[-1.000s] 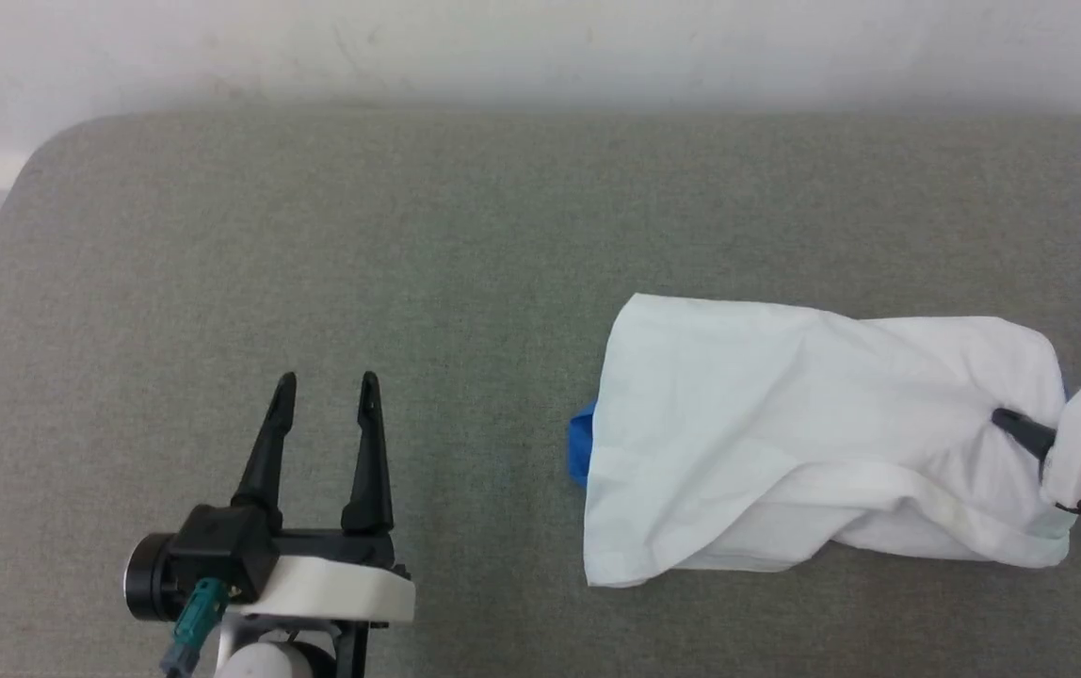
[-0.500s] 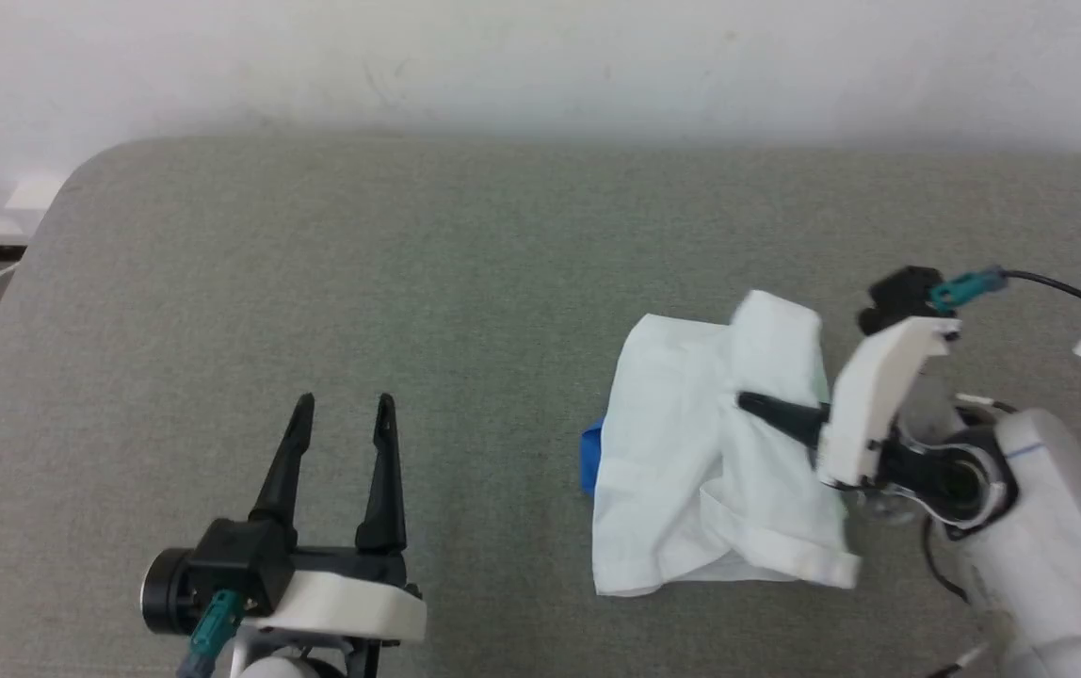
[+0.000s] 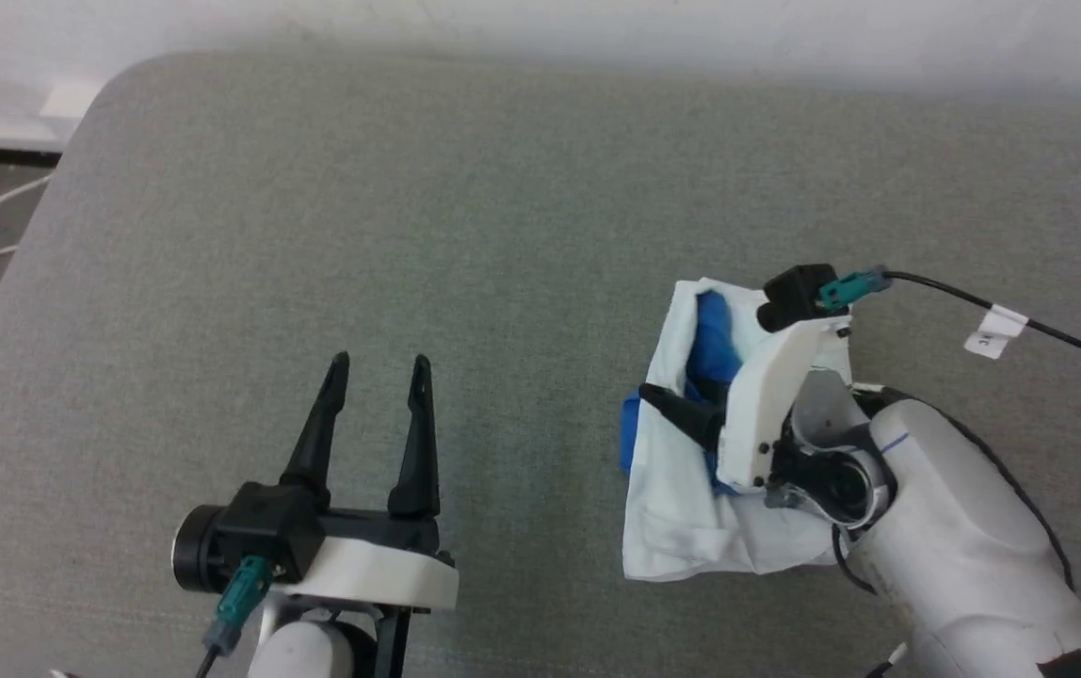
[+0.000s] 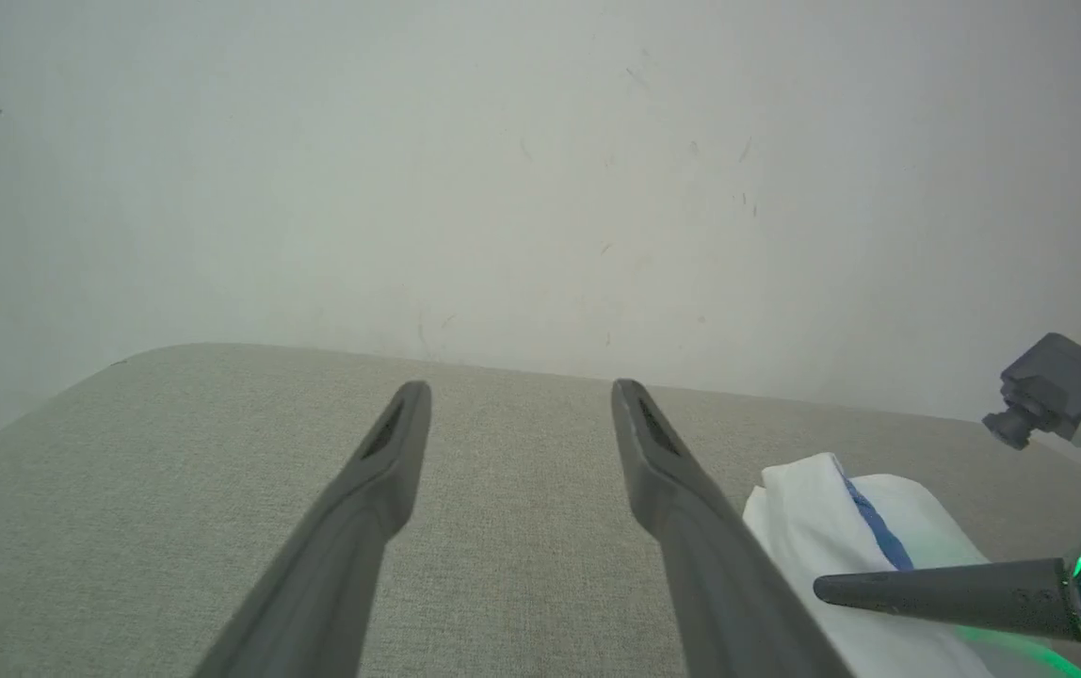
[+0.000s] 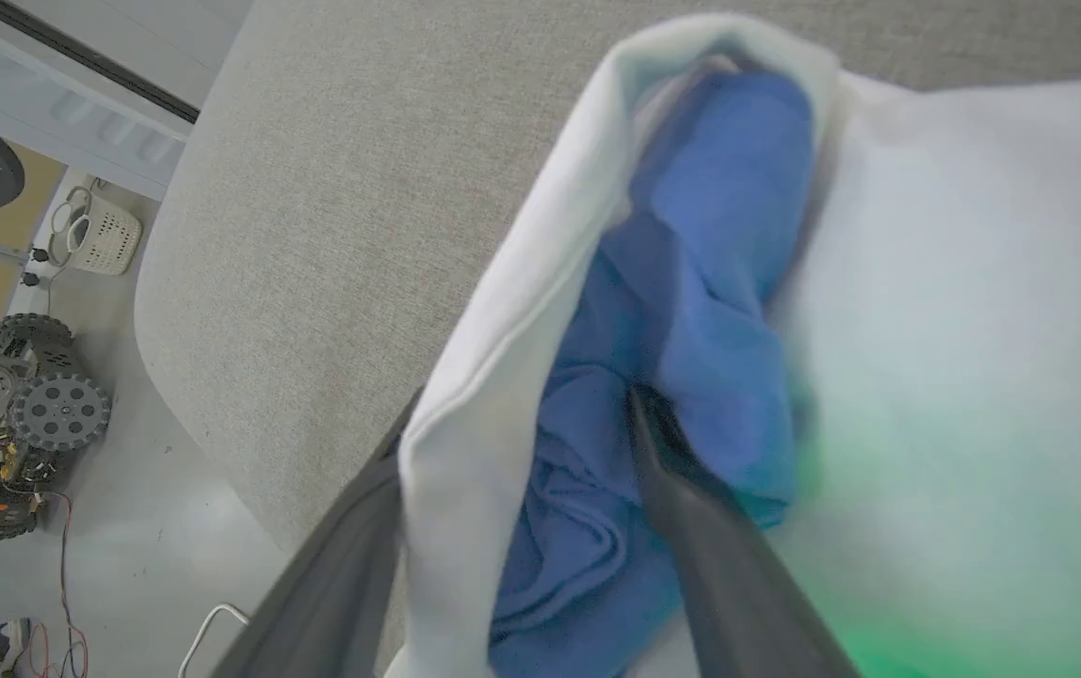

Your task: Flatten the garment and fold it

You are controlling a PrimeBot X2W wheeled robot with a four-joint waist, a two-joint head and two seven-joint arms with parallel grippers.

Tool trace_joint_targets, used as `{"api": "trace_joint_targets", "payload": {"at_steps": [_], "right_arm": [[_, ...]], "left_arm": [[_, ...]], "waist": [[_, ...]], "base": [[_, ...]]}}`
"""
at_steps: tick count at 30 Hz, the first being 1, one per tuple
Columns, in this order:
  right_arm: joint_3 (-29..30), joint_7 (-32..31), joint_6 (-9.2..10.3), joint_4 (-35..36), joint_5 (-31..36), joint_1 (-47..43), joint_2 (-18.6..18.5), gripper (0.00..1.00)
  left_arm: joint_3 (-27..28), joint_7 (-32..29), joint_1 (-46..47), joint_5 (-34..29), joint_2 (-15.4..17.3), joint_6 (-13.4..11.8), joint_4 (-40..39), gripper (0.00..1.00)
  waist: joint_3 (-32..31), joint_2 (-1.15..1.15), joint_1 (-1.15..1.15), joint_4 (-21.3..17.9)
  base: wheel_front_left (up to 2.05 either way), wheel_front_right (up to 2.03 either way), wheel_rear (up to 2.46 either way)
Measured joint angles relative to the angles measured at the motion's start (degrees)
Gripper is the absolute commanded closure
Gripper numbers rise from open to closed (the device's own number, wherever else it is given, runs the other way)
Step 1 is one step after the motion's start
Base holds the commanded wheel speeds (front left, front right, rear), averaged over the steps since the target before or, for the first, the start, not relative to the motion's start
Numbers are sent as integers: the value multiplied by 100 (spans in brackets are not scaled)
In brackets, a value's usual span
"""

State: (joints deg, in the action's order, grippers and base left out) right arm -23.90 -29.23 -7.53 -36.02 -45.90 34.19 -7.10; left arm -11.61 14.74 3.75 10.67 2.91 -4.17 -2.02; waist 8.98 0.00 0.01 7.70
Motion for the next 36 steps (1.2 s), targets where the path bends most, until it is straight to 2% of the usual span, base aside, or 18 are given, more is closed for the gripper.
{"api": "trace_joint_targets", "payload": {"at_steps": [2, 6, 10, 14, 16, 19, 25, 31, 36], "right_arm": [[-218, 205, 0, 63, 9, 53, -42, 0], [-909, 636, 0, 548, 302, 164, -353, 0], [-1685, 1204, 0, 1166, 1003, 230, -831, 0], [-1731, 1970, -1, 1694, 1579, 93, -1131, 0], [-1433, 2388, -1, 1914, 1834, -134, -1138, 0], [-624, 3028, -1, 2169, 2267, -672, -1072, 0], [1207, 3809, -1, 2780, 2992, -1931, -592, 0], [2618, 3877, 0, 3505, 3385, -3023, -43, 0], [3187, 3682, 0, 4021, 3548, -3593, 200, 0]], "left_arm": [[4, -1, 19, 1, 0, -10, 8, 0], [38, -1, 26, 0, 0, -51, 37, 0], [89, 0, 19, -3, 0, -51, 87, 0], [158, 0, -35, -5, 0, -49, 123, 0], [207, 0, -75, -7, 0, -49, 137, 0], [276, 0, -154, -8, 0, -48, 169, 0], [455, 0, -269, -29, 0, -46, 229, 0], [695, -1, -372, -120, 2, -38, 316, 0], [922, -1, -456, -169, 15, 7, 355, 0]], "waist": [[68, 0, 0, 20], [91, 0, 0, -26], [-4, 0, 0, -133], [-160, 0, -1, -278], [-229, 0, -1, -368], [-327, 0, -1, -509], [-497, 0, -1, -775], [-629, 0, -2, -991], [-690, 0, -2, -1141]], "base": [[0, 0, 0], [0, 0, 0], [0, 0, 0], [0, 0, 0], [0, 0, 0], [0, 0, 0], [0, 0, 0], [0, 0, 0], [0, 0, 0]]}}
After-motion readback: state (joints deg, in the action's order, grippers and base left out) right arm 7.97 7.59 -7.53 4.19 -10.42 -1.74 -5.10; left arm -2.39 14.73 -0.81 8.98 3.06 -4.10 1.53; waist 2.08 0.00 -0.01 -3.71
